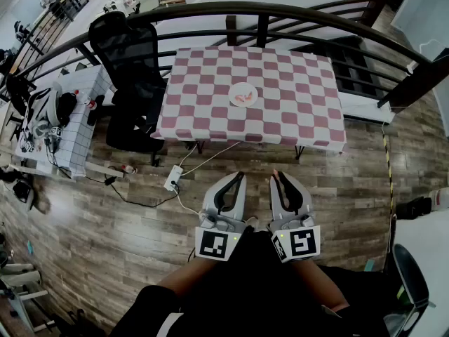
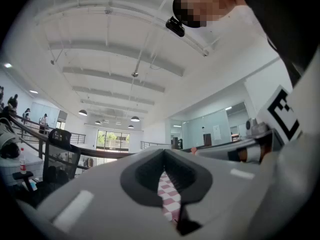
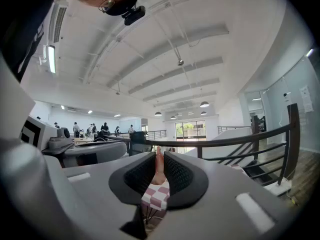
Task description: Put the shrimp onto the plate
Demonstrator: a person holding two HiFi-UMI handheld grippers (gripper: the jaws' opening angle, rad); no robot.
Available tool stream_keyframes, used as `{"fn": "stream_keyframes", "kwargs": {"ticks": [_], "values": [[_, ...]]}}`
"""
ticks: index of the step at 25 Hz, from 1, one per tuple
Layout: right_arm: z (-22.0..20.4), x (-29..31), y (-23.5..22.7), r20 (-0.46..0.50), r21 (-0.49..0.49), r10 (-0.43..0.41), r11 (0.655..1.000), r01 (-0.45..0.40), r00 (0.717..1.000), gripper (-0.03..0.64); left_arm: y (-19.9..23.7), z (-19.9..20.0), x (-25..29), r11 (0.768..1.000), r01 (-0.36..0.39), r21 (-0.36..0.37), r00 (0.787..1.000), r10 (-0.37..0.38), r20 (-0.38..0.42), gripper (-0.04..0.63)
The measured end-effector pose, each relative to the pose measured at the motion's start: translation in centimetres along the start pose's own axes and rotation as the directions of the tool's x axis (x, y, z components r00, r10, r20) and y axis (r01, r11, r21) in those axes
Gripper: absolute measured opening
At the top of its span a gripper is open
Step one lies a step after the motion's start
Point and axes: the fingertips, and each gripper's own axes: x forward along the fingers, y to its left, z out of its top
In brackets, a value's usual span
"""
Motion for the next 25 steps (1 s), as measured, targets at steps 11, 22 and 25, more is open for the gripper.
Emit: {"fn": "stream_keyframes", "kwargs": {"ticks": [11, 22, 25], "values": [[0.1, -2.8, -1.3, 0.043, 0.027, -0.008, 1.0, 0.007, 0.999, 0.054, -1.2, -0.2, -1.0, 1.0, -0.024, 0.008, 1.0, 0.024, 0.013, 0.008], [-1.8, -4.3, -3.1, 0.034, 0.087, -0.03, 0.996, 0.027, 0.999, 0.054, -0.9, -2.0, -1.6, 0.997, -0.055, 0.045, 0.998, 0.056, -0.034, 0.008], [-2.1, -4.2, -3.7, 0.033, 0.099, -0.05, 0.994, 0.046, 0.998, 0.054, -1.0, -2.1, -1.0, 0.998, -0.041, 0.043, 0.998, 0.042, -0.039, 0.008]]}}
